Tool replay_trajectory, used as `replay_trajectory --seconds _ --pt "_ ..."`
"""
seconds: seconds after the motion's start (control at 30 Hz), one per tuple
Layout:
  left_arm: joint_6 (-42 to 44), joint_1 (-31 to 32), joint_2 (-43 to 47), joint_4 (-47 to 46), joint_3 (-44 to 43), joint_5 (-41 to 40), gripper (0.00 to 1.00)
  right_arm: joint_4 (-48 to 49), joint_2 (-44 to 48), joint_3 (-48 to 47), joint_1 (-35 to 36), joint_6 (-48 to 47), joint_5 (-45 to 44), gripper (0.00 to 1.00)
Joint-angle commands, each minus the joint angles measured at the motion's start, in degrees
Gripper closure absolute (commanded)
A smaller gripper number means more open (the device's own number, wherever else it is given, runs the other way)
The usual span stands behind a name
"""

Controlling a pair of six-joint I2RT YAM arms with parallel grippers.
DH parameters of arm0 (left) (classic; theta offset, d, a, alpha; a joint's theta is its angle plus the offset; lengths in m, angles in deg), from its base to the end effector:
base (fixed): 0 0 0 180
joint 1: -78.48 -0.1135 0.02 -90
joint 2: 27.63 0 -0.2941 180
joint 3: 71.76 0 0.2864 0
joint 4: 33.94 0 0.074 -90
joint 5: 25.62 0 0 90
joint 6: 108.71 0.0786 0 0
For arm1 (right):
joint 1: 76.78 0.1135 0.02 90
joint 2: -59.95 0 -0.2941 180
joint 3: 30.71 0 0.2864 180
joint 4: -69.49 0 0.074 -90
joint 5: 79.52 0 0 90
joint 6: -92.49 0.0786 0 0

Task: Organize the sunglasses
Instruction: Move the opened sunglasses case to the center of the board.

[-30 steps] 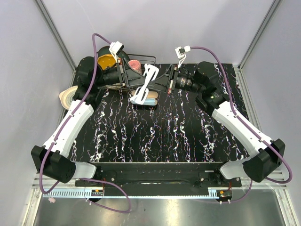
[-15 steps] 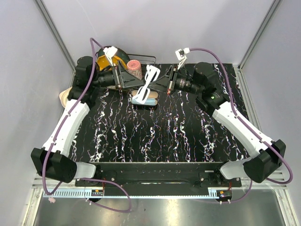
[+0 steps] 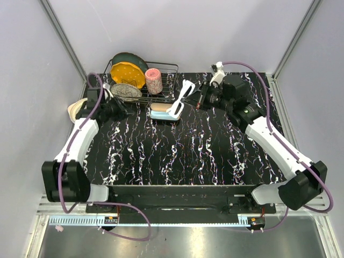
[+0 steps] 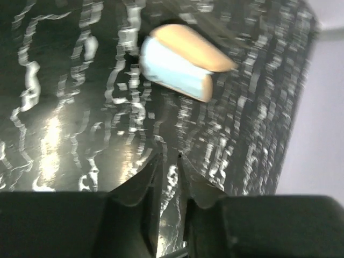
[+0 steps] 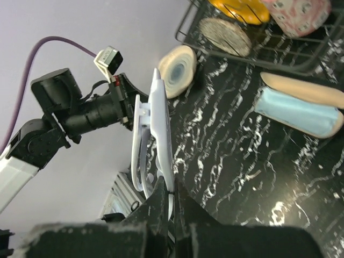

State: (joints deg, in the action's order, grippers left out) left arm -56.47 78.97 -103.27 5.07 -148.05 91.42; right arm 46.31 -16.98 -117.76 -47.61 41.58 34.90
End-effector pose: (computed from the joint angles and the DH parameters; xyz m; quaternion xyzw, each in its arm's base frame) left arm 0.3460 -0.0387 0.3123 -0.1832 0.8619 -0.3376 0.3312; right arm 0.3136 0.2122 0.4174 -0.0649 0.7737 0.4782 0.4104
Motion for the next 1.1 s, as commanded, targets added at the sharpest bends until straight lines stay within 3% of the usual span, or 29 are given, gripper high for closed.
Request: replay_trajectory --seconds 0.0,0.17,0.23,0.27,0.37,0.53,0.6,0.8,0.97,1.07 --pt "-5.5 -0.1 -5.7 -8.2 3.6 -17.1 0.84 -1.8 -0.9 0.6 -0.3 -1.5 -3.3 1.0" --pt "-12.7 0.4 -14.3 -12.8 1.4 -19.2 1.0 -1.7 -1.9 1.4 -1.7 -1.4 -3.5 1.0" --pt "-15.0 0.6 -17.8 -13.1 0.0 -19.3 0.99 -1.7 -2.4 1.6 -2.1 -1.3 -3.2 1.0" --pt "-16.5 1.3 -18.7 -13.1 -1.3 -20.1 0.87 -1.7 -2.5 1.7 -2.7 -1.2 -3.0 1.0" --pt "-15.1 3.5 -21.8 -13.1 -5.6 -22.8 0.72 -1.7 -3.2 1.7 -3.6 -1.0 -2.6 1.0" --pt "-8.0 5.2 -28.2 -12.6 -14.8 -19.9 0.61 -1.6 -4.6 1.0 -4.9 -1.3 -1.0 1.0" --pt "-4.3 6.0 -31.0 -8.3 -19.4 -21.2 0.55 -1.7 -5.1 0.9 -5.8 -1.5 -0.5 1.0" --pt "-5.9 8.9 -32.2 -5.6 -18.4 -25.5 0.55 -1.7 -6.7 -0.4 -7.8 -1.5 1.4 1.0" --pt "-5.2 14.0 -36.8 0.4 -25.0 -33.6 0.55 -1.7 -9.6 -1.8 -8.5 -0.9 3.8 1.0" --pt "-5.4 14.7 -38.7 1.2 -25.5 -34.3 0.56 -1.7 -10.4 -2.6 -8.9 -0.9 4.6 1.0"
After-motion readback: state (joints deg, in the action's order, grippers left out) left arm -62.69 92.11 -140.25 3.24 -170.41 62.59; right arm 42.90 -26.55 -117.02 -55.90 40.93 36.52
